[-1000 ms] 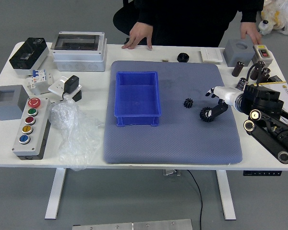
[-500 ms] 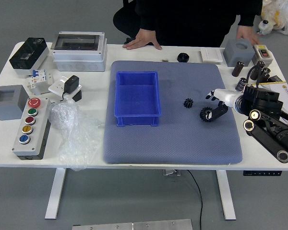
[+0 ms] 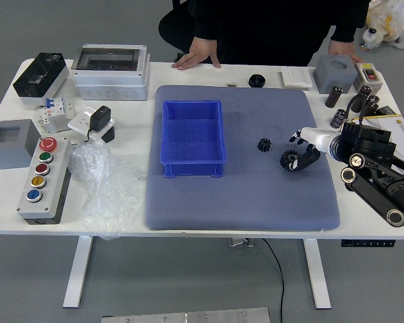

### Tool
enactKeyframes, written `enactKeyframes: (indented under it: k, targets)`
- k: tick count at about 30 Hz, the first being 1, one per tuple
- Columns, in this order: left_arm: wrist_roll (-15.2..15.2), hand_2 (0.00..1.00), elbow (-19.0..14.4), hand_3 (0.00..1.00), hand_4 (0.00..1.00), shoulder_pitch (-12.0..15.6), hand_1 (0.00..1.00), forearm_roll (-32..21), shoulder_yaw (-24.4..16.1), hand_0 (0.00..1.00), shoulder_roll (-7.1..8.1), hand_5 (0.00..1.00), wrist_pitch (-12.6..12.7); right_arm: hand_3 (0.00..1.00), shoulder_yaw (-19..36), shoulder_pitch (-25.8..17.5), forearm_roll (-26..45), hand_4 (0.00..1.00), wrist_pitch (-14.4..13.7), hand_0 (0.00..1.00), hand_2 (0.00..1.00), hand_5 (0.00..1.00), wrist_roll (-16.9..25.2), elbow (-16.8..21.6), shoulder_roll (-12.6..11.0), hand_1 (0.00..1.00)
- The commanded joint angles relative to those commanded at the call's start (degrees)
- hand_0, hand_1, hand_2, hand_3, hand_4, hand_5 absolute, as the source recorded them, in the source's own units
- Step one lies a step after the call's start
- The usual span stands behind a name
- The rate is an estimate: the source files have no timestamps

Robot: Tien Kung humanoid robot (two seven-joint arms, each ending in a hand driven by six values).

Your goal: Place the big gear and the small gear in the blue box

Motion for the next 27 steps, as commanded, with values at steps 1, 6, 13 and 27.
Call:
enactKeyframes:
  k: [1, 6, 13, 27]
  targets:
    - [0.0, 0.840, 0.0, 0.800, 0.615, 0.0, 0.845, 0.0, 0.0, 0.867, 0.00, 0.378, 0.0, 0.906, 0.0, 0.0, 0.0, 0.817, 0.0, 0.756, 0.867, 0.302, 0.0, -0.1, 0.1, 0.774]
    - [0.0, 0.839, 0.0, 0.799, 0.613, 0.0, 0.845, 0.0, 0.0, 0.867, 0.00, 0.378, 0.0, 0.907, -0.1, 0.0, 0.0, 0.817, 0.0, 0.757, 0.868, 0.302, 0.0, -0.4, 0.3, 0.776]
    - [0.0, 0.840, 0.0, 0.800, 0.614, 0.0, 0.846, 0.0, -0.1, 0.867, 0.00, 0.378, 0.0, 0.906, -0.2, 0.0, 0.1, 0.818, 0.0, 0.759, 0.867, 0.302, -0.1, -0.7, 0.5, 0.777]
    - [0.0, 0.839, 0.0, 0.799, 0.613, 0.0, 0.845, 0.0, 0.0, 0.867, -0.03, 0.379, 0.0, 0.901, -0.7, -0.1, 0.2, 0.816, 0.0, 0.756, 0.860, 0.299, -0.3, -0.9, 0.9, 0.772]
